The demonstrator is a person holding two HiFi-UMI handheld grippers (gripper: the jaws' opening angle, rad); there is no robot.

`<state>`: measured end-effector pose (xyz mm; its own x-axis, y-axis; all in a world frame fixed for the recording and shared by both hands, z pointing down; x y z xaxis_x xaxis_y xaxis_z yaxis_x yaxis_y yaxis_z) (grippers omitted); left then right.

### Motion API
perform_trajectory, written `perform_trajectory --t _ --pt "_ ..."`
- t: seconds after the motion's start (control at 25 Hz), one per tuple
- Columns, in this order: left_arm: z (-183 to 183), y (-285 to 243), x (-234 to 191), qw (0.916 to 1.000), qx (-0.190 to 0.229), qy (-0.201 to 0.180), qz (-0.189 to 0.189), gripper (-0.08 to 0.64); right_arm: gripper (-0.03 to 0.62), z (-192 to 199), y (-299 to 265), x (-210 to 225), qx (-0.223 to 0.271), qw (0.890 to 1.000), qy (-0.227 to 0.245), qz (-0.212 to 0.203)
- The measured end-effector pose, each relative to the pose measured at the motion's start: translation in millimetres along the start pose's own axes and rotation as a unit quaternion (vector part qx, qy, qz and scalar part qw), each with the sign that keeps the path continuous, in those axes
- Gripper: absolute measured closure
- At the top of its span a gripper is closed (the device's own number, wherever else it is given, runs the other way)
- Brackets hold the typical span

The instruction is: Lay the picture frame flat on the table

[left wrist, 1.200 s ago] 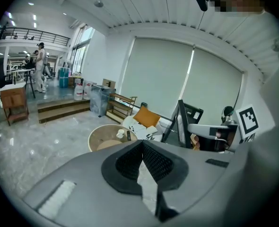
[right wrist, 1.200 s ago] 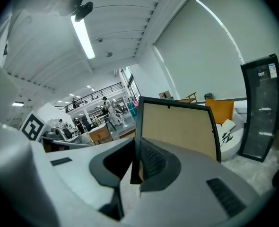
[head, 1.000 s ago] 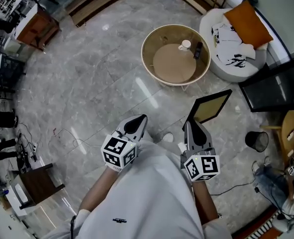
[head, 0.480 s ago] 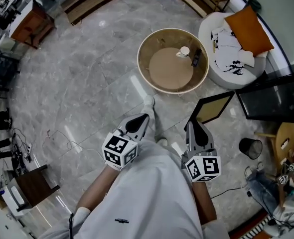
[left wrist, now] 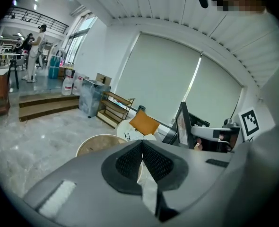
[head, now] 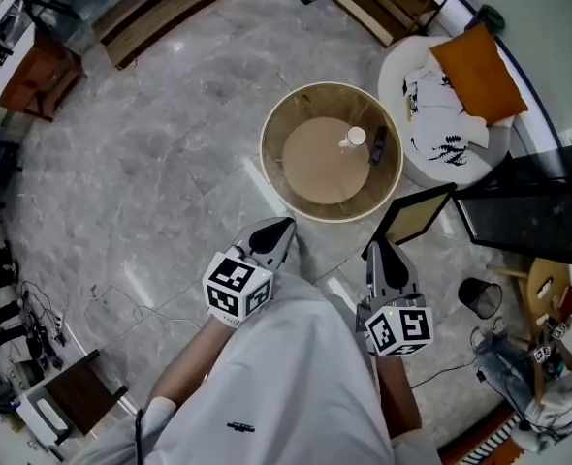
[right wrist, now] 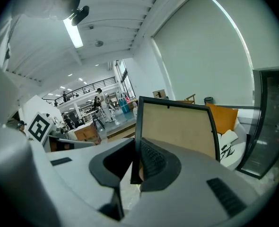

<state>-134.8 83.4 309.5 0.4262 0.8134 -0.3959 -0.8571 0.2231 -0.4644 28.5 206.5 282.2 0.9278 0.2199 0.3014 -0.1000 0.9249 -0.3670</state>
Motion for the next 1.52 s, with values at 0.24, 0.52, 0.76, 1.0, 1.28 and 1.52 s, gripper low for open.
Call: perform_trajectory --t 0.24,0.52,0.76,1.0,1.28,1.52 --pt "-44.5 -34.4 -51.5 0.9999 -0.003 0.004 0.010 0.555 0.557 -30.4 -65.8 3.6 -0.005 1.000 0.004 0.006" --pt "-64.7 -64.2 -72.0 0.9997 -0.021 0.012 -0.003 0.555 0.557 -42.4 -108.5 16.6 -0.020 0.999 -0.021 -0.020" --pt "-68.1 -81.5 -70.1 0.9993 -0.035 0.012 -0.011 0.555 0.557 -42.0 -122.5 37.9 -0.032 0.999 -0.023 -0.027" --pt "-58.4 -100.0 -66.6 0.9984 -0.054 0.013 -0.011 0.555 0.557 -25.5 -128.6 59.2 -0.051 0.998 -0.020 -0.019" --pt "-41.0 -123.5 -72.7 0.9967 -0.079 0.007 -0.014 0.555 0.557 8.2 -146.8 76.4 -0.091 0.995 -0.026 -0.025" --pt "-15.8 -145.4 -87.6 0.9949 -0.098 0.019 -0.016 0.555 0.557 43.3 -172.6 91.2 -0.124 0.991 -0.033 -0.032"
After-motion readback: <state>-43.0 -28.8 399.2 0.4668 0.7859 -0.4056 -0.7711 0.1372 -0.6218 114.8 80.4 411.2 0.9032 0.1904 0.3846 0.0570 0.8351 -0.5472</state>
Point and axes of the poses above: the fingertips, and each gripper's own axes: y backward along the fingers, x to its right, z out of its underside, the point moved 4 cm from there along y, backward along the fingers, and after that the axes turned 1 degree about z, right-handed, at the moved point
